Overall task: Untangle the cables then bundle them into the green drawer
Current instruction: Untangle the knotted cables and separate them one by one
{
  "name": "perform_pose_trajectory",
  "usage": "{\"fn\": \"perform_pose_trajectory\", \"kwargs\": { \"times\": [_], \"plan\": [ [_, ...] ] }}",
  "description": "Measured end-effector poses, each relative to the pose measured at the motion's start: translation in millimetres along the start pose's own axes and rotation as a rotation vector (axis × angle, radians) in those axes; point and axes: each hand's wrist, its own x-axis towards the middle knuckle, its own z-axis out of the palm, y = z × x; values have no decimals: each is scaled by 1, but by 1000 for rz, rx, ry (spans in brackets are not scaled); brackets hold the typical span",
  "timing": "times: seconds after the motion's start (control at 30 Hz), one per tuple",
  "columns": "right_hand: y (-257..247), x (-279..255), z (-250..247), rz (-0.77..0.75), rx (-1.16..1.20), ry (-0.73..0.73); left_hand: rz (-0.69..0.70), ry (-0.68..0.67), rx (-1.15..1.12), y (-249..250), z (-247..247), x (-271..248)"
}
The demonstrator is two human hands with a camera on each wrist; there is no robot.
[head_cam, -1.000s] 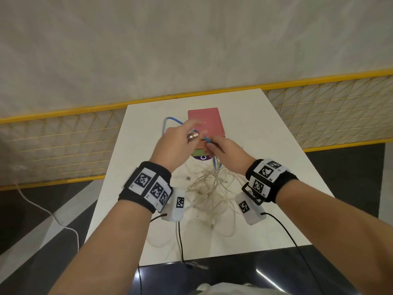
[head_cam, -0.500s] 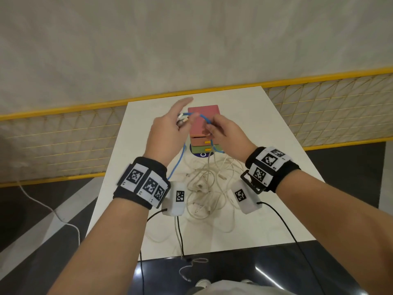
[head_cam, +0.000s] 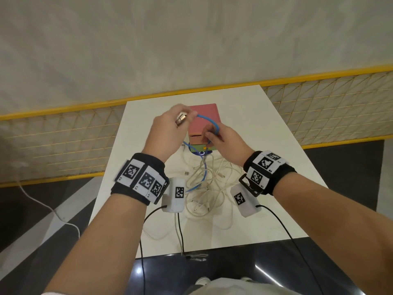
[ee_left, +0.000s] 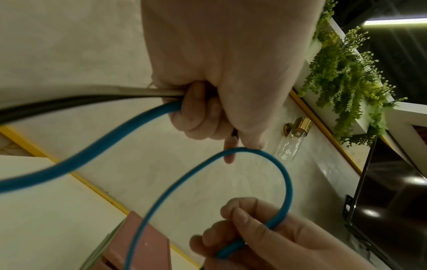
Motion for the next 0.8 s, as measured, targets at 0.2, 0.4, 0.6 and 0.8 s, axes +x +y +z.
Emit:
{"fn": "perform_pose_trajectory", "kwargs": {
  "times": [0.2,0.4,0.6,0.8],
  "plan": [
    [-5,7,-7,-49,41,27,20,168,-86,6,-3,-1],
    [6,5,-4,-26,-279,-63,105,338,-244,26,-18,0],
    [-6,-9,0,57,-48,-165,59,311,-231,16,-20,-6],
    [-19,-22,-16,298,-190,-671,86,70,-264,23,-23,-20]
  ]
}}
